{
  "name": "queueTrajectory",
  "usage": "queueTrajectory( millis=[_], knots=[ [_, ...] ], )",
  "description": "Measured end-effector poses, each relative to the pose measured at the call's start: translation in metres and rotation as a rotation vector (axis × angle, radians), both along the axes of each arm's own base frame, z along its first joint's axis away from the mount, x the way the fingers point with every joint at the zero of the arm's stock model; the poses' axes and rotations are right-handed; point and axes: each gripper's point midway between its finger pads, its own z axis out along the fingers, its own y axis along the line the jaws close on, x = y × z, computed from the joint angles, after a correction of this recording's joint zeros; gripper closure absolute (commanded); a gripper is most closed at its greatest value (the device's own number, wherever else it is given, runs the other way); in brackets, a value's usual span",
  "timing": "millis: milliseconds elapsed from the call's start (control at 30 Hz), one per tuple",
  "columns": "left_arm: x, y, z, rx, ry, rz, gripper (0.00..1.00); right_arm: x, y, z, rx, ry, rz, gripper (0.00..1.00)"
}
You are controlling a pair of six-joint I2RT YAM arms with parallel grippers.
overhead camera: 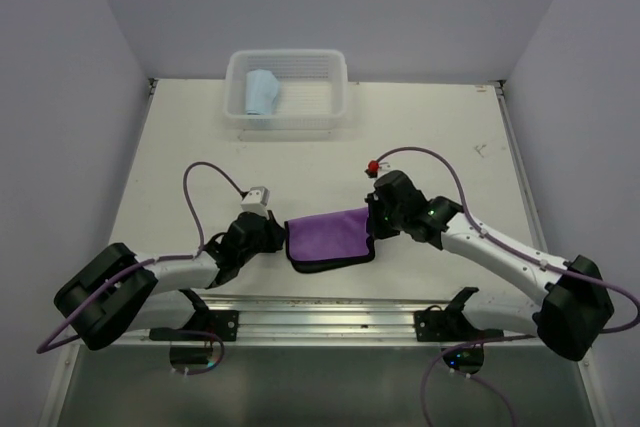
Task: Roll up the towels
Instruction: Fold the towel
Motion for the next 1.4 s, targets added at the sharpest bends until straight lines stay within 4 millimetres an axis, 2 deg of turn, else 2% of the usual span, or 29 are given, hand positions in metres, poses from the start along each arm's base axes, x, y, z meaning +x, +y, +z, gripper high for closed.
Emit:
queueTrajectory(
  millis=[767,1033,1400],
  knots=[
    [-0.001,-0.002,0.0,-0.007,0.002,-0.009,0.91,-0.012,0.13,0.005,0.035,-0.009,0.257,1.0],
    [-0.001,-0.003,0.001,-0.01,0.004,-0.011,0.91,-0.018,0.155,-0.01,0.022,0.012,0.297,1.0],
    [-0.001,-0.003,0.003,-0.017,0.001,-0.012,0.91,-0.026,0.176,-0.022,0.039,0.037,0.327,1.0]
  ],
)
